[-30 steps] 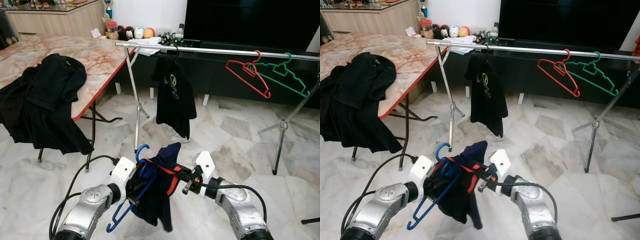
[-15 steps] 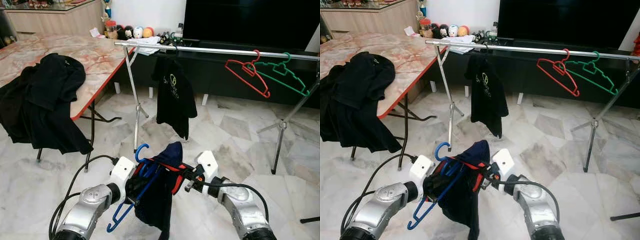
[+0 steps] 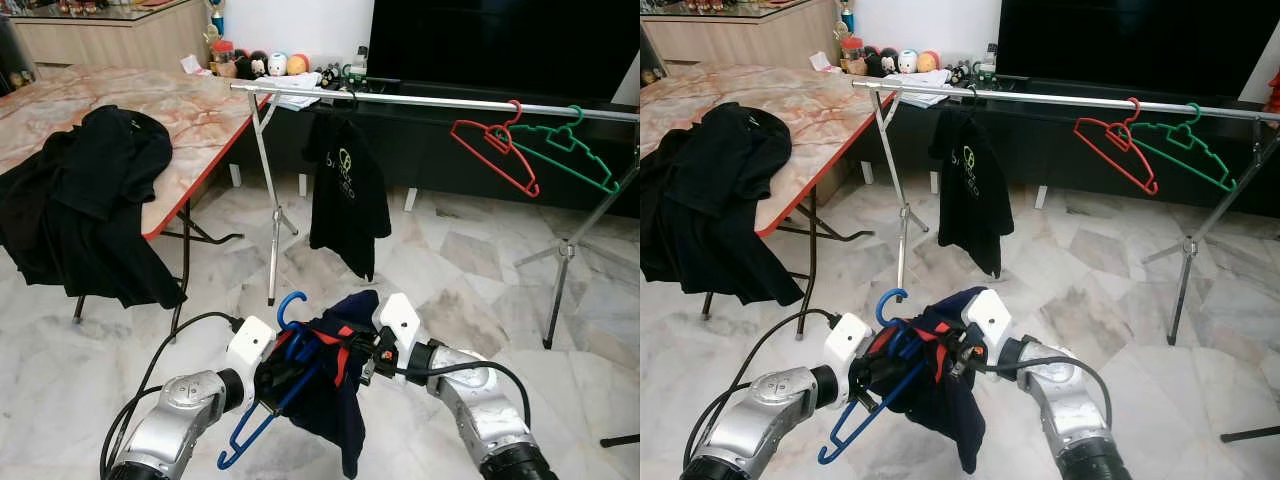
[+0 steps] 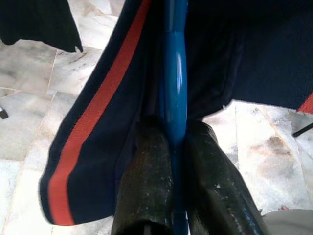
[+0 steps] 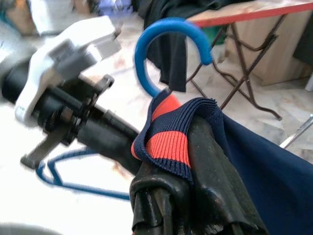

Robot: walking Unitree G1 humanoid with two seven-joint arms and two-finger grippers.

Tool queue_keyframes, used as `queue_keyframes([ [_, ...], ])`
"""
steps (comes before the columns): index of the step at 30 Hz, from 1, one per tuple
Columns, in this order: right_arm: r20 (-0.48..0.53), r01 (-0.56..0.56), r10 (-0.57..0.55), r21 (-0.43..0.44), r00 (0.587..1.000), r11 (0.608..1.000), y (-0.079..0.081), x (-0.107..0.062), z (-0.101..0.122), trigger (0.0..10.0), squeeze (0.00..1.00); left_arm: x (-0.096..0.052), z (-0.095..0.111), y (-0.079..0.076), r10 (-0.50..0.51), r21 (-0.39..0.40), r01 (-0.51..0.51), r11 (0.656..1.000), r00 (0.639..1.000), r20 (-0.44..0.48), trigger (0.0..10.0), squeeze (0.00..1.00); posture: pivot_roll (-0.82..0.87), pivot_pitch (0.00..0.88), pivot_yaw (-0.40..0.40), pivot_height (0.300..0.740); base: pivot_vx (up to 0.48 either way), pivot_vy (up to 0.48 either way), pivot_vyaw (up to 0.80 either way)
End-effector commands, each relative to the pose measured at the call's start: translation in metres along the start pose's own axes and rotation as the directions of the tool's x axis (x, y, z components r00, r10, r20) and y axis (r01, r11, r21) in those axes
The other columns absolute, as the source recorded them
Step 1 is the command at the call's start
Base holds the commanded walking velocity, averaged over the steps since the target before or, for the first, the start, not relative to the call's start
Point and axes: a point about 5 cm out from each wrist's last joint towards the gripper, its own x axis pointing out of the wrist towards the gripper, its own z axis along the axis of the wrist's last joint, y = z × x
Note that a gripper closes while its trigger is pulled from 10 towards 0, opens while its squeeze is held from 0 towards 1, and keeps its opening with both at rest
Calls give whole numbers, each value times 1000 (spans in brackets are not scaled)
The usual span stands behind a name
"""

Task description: Hang hanger

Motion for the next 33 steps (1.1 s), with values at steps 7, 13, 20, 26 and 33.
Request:
queue_keyframes([
  [7,-47,30,-34,-85,998,996,-7,0,4,10000,647,-1,5,-2,-7,2,7,1000,1000,26,10000,0,87,70,-4,740,0,0,0],
  [13,-27,60,-63,-106,998,993,-11,2,11,10000,682,-1,5,-2,-9,0,9,1000,1000,27,10000,0,83,68,-3,740,0,0,0],
  [20,1,124,-125,-109,992,986,-17,6,19,10000,612,0,5,-2,-8,-3,8,1000,999,31,10000,0,83,65,-5,740,0,0,0],
  [26,29,137,-135,-122,990,983,-18,3,25,10000,608,1,5,-3,-2,-7,3,1000,999,39,10000,0,79,64,-10,740,0,0,0],
  [33,17,376,-377,-116,926,919,-51,-21,27,10000,1000,-1,0,-8,-52,18,52,998,998,20,10000,0,73,67,-13,740,0,0,0],
])
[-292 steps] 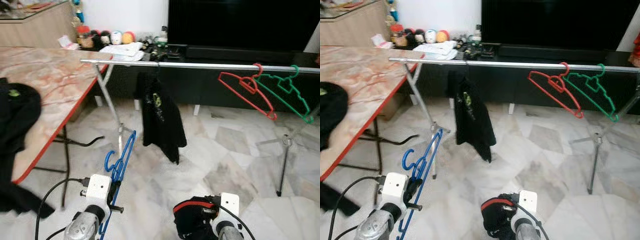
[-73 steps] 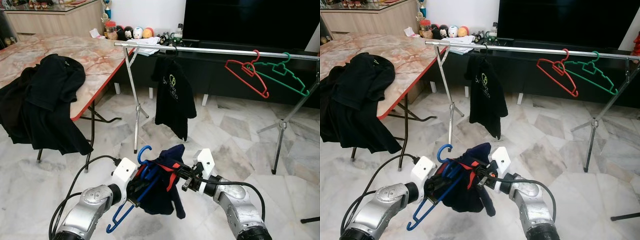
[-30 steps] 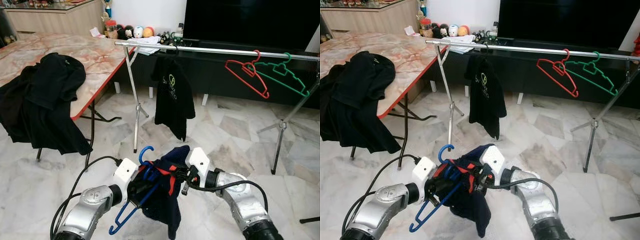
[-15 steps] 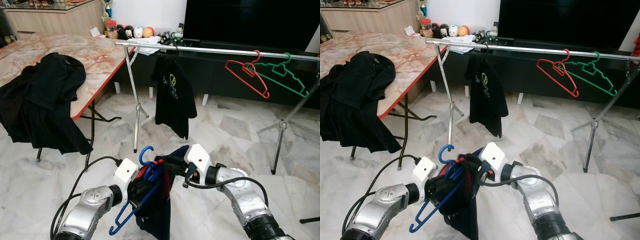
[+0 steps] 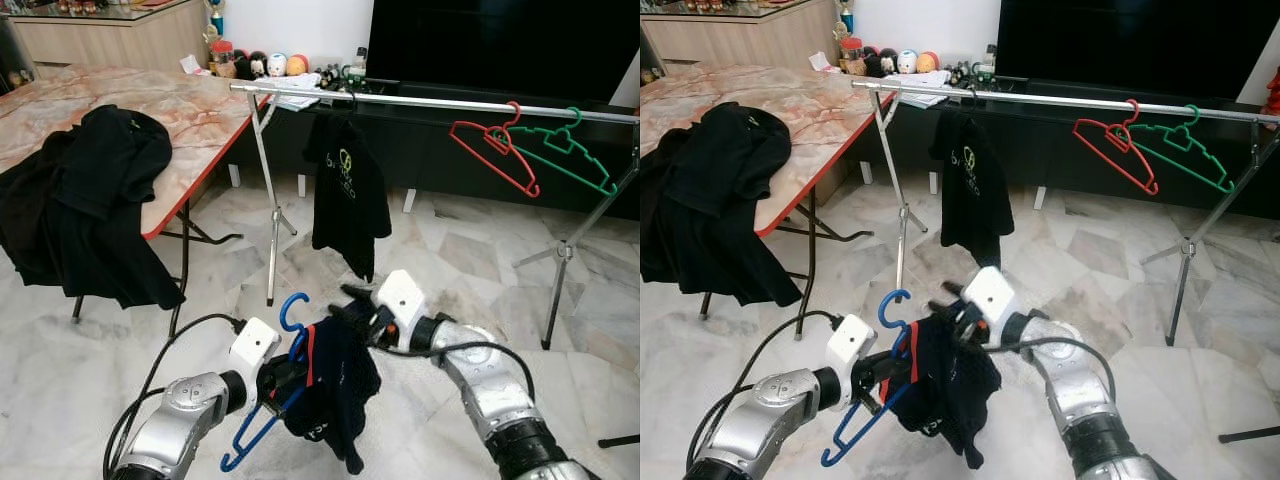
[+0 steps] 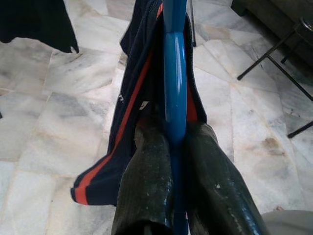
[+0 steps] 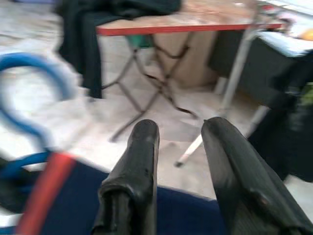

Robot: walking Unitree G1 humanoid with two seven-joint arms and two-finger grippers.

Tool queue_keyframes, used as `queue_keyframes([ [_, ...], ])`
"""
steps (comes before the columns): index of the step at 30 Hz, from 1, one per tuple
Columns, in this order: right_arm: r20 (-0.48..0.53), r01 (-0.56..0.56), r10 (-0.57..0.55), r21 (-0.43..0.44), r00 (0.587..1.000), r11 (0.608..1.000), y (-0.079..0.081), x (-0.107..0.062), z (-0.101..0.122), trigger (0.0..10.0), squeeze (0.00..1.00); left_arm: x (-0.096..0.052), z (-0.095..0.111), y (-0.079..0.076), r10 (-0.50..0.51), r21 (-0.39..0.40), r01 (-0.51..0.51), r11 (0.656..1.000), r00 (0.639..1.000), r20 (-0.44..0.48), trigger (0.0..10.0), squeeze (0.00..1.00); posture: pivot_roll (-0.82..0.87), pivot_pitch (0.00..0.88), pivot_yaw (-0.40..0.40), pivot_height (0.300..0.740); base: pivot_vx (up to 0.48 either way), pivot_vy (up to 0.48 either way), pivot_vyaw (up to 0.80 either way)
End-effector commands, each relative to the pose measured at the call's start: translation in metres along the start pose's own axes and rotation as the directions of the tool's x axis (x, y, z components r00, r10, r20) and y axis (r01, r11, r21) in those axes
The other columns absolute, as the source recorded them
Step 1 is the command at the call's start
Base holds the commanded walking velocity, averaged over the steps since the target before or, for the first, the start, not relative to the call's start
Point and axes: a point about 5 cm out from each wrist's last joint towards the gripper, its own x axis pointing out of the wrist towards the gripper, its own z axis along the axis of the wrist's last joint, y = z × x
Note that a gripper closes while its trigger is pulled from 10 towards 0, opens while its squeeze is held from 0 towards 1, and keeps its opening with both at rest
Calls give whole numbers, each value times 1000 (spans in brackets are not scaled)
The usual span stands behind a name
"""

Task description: Hang hanger

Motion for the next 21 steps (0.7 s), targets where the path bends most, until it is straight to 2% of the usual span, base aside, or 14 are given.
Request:
queue_keyframes([
  [1,4,9,-9,-7,1000,1000,-6,-4,0,10000,1000,-2,2,-4,-36,31,36,999,999,17,10000,0,73,68,-14,740,0,0,0],
  [5,6,-140,141,-71,990,988,-5,-16,-1,10000,1000,-6,0,-4,-68,52,68,996,998,10,10000,0,72,69,-16,740,0,0,0],
  [10,-32,-162,159,-81,987,984,-19,-28,-4,10000,1000,-8,1,-4,-85,100,82,992,996,33,10000,0,68,69,-22,740,0,0,0],
  [11,-38,-176,174,-86,984,981,-20,-30,-5,10000,1000,-8,1,-4,-91,106,86,991,995,37,10000,0,68,69,-22,740,0,0,0],
  [12,-50,-236,233,-91,971,967,-21,-35,-6,10000,1000,-10,2,-5,-113,126,106,986,992,50,10000,0,68,69,-22,740,0,0,0],
  [15,-110,-273,261,-115,959,955,-25,-41,-12,10000,1000,-13,3,-6,-157,160,146,976,986,57,10000,0,61,68,-27,740,0,0,0],
  [17,-121,-331,316,-124,941,936,-23,-43,-13,10000,1000,-14,4,-6,-177,172,165,971,983,56,10000,0,60,70,-30,740,0,0,0],
  [18,-124,-410,396,-125,910,903,-18,-46,-14,10000,1000,-16,7,-7,-216,184,204,962,975,52,10000,0,60,70,-30,740,0,0,0],
  [19,-124,-410,396,-125,910,903,-18,-46,-14,10000,1000,-16,7,-7,-216,184,204,962,975,52,10000,0,60,70,-30,740,0,0,0],
  [21,-134,-481,465,-129,875,867,-14,-48,-15,10000,1000,-16,7,-11,-269,204,258,945,962,32,10000,0,60,68,-34,740,0,0,0],
])
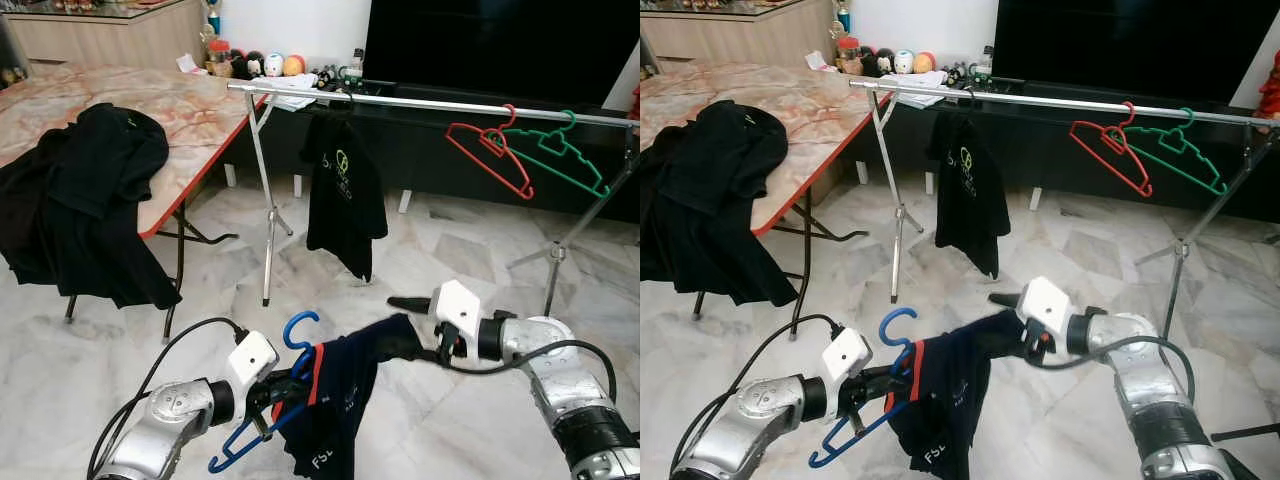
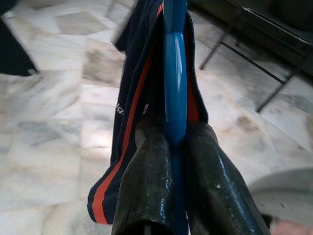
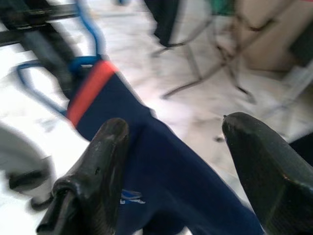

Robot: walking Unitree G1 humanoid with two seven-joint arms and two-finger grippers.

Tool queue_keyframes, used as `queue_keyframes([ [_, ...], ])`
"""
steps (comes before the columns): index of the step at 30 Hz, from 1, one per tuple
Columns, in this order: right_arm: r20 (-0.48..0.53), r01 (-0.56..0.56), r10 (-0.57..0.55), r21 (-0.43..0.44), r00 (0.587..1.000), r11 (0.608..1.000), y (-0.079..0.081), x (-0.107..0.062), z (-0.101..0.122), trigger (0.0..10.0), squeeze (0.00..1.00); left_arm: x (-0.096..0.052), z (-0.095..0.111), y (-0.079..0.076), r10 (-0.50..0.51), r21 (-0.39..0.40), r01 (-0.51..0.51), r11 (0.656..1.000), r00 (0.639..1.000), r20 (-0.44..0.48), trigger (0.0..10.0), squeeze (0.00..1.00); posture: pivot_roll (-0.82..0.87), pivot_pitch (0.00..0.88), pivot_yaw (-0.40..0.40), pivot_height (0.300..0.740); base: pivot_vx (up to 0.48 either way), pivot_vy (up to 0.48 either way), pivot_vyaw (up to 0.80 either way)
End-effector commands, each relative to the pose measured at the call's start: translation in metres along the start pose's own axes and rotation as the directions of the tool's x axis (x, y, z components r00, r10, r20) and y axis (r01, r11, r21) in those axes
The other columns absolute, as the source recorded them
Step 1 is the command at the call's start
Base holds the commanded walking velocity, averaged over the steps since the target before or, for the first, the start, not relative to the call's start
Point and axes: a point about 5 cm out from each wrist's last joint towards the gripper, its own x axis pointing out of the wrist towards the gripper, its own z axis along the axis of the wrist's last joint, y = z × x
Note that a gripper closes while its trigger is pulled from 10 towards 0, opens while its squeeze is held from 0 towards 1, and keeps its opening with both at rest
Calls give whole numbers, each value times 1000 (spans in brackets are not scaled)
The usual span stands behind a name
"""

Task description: Hang hanger

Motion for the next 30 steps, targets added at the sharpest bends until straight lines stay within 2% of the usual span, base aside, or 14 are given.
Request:
queue_keyframes([
  [1,-4,-86,86,-36,996,996,3,-1,2,10000,1000,1,11,-6,-83,61,81,995,996,32,10000,0,60,68,-34,740,0,0,0],
  [2,-4,-86,86,-36,996,996,3,-1,2,10000,1000,1,11,-6,-83,61,81,995,996,32,10000,0,60,68,-34,740,0,0,0],
  [3,-10,-68,67,-82,998,994,2,3,3,10000,0,2,13,-9,-133,67,130,989,991,34,10000,0,65,69,-36,740,0,0,0],
  [5,-7,-75,74,-90,997,993,1,5,4,10000,0,2,14,-11,-166,75,163,984,986,29,10000,0,65,70,-37,740,0,0,0],
  [6,5,-114,115,-87,993,990,3,6,5,10000,0,2,16,-12,-188,93,185,978,982,21,10000,0,70,70,-37,740,0,0,0],
  [9,27,-152,155,-79,988,985,4,6,8,10000,0,2,16,-12,-197,112,195,974,980,9,10000,0,73,70,-37,740,0,0,0],
  [10,15,-201,203,-107,979,974,7,6,7,10000,0,2,16,-12,-213,112,211,971,977,-1,10000,0,74,70,-33,740,0,0,0],
  [11,15,-201,203,-107,979,974,7,6,7,10000,0,2,16,-12,-213,112,211,971,977,-1,10000,0,74,70,-33,740,0,0,0],
  [12,-25,-263,262,-127,965,956,11,5,4,10000,0,2,16,-13,-232,110,231,967,973,-6,10000,0,74,72,-34,740,0,0,0],
  [16,-46,-332,329,-96,943,938,10,-1,3,10000,0,1,15,-15,-271,122,273,954,962,-31,10000,0,73,71,-39,740,0,0,0],
  [20,-39,-363,362,-70,932,929,8,-4,4,10000,0,1,14,-14,-269,139,273,952,962,-47,10000,0,77,74,-36,740,0,0,0],
  [25,-120,-356,345,-89,931,930,10,0,-6,10000,0,2,15,-13,-279,141,284,949,959,-50,10000,0,76,74,-40,740,0,0,0],
  [30,-68,-372,368,-61,928,926,15,7,-6,10000,0,5,17,-14,-283,149,287,946,958,-50,10000,0,76,74,-38,740,0,0,0],
])
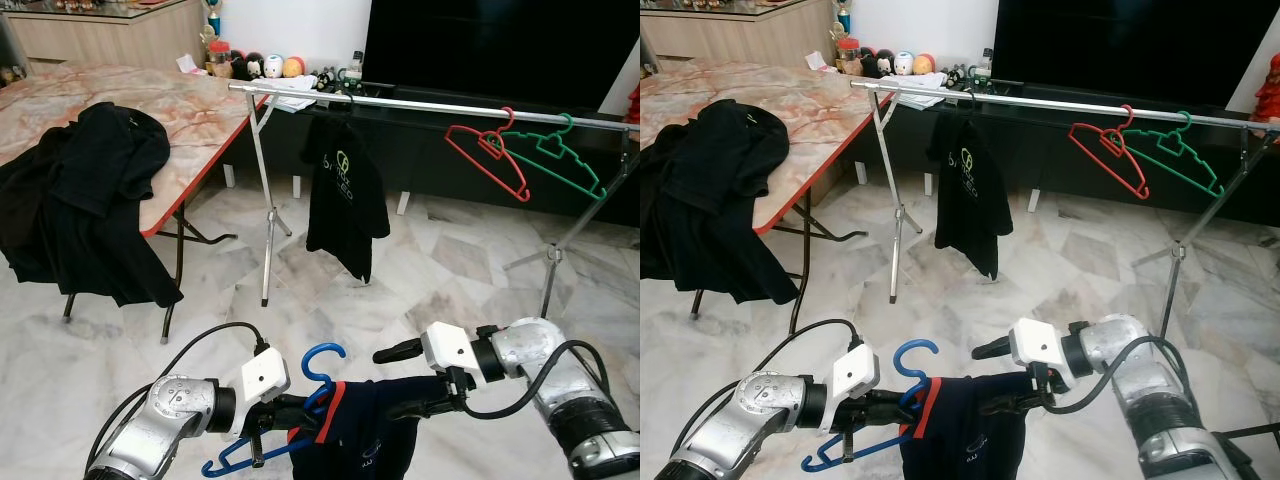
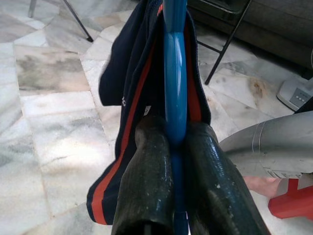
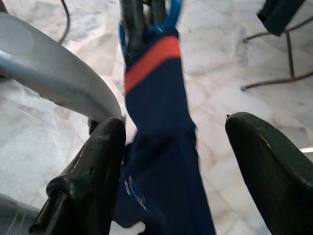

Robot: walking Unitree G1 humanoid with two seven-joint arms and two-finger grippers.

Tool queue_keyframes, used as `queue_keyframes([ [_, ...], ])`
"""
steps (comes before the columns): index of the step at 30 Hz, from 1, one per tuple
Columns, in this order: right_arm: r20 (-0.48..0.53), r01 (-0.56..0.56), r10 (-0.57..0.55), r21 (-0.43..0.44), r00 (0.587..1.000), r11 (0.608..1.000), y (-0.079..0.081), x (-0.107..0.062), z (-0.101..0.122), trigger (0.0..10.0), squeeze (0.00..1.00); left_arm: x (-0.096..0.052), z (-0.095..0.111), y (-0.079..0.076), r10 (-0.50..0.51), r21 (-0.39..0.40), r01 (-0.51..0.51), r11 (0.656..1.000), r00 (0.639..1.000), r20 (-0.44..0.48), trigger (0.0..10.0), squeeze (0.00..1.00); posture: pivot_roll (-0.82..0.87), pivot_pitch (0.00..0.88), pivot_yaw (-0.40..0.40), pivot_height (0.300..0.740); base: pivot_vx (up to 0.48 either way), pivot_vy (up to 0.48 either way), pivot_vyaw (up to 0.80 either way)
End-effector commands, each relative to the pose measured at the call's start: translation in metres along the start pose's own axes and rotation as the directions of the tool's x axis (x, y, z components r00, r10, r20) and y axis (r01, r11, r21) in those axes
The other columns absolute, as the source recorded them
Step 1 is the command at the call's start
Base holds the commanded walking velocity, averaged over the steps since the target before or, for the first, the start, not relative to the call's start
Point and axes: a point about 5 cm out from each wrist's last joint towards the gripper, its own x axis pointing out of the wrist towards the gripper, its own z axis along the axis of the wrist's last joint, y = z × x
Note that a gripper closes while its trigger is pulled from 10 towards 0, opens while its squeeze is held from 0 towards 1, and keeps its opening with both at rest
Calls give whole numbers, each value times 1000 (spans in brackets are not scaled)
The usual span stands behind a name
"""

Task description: Hang hanger

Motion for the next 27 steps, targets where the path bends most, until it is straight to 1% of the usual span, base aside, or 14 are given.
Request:
queue_keyframes([
  [1,9,-24,24,-7,1000,1000,0,2,2,10000,0,4,10,1,-26,57,25,998,1000,13,10000,0,77,75,-38,740,0,0,0],
  [2,14,-19,19,-6,1000,1000,0,6,2,10000,0,4,9,1,-28,58,27,998,1000,11,10000,0,80,75,-38,740,0,0,0],
  [3,14,-19,19,-6,1000,1000,0,6,2,10000,0,4,9,1,-28,58,27,998,1000,11,10000,0,80,75,-38,740,0,0,0],
  [4,28,-11,11,-3,1000,1000,-1,12,2,10000,0,5,9,1,-28,60,27,998,1000,9,10000,0,80,75,-38,740,0,0,0],
  [5,28,-11,11,-3,1000,1000,-1,12,2,10000,0,5,9,1,-28,60,27,998,1000,9,10000,0,80,75,-38,740,0,0,0],
  [6,46,-21,21,5,999,1000,1,18,3,10000,0,5,9,1,-26,61,25,998,1000,6,10000,0,85,75,-36,740,0,0,0],
  [7,46,-21,21,5,999,1000,1,18,3,10000,0,5,9,1,-26,61,25,998,1000,6,10000,0,85,75,-36,740,0,0,0],
  [9,60,-81,80,6,995,997,6,27,2,10000,0,4,9,0,-27,61,27,998,1000,4,10000,0,85,75,-36,740,0,0,0],
  [10,60,-81,80,6,995,997,6,27,2,10000,0,4,9,0,-27,61,27,998,1000,4,10000,0,85,75,-36,740,0,0,0],
  [11,50,-109,108,3,993,994,9,31,0,10000,0,4,9,0,-29,62,29,998,1000,2,10000,0,93,77,-36,740,0,0,0],
  [16,16,-89,89,-3,996,996,9,38,-3,10000,0,5,8,0,-32,62,32,998,999,-3,10000,0,93,74,-35,740,0,0,0],
  [18,-9,-92,92,7,996,996,12,41,-7,10000,0,5,8,0,-33,65,34,997,999,-6,10000,0,94,67,-32,740,0,0,0],
  [21,-19,-95,95,12,995,995,14,42,-9,10000,0,5,9,0,-34,67,34,997,999,-7,10000,0,94,65,-32,740,0,0,0],
  [27,-93,-94,95,16,991,995,20,46,-19,10000,0,6,7,-1,-38,71,39,997,999,-16,10000,0,94,52,-29,740,0,0,0],
])
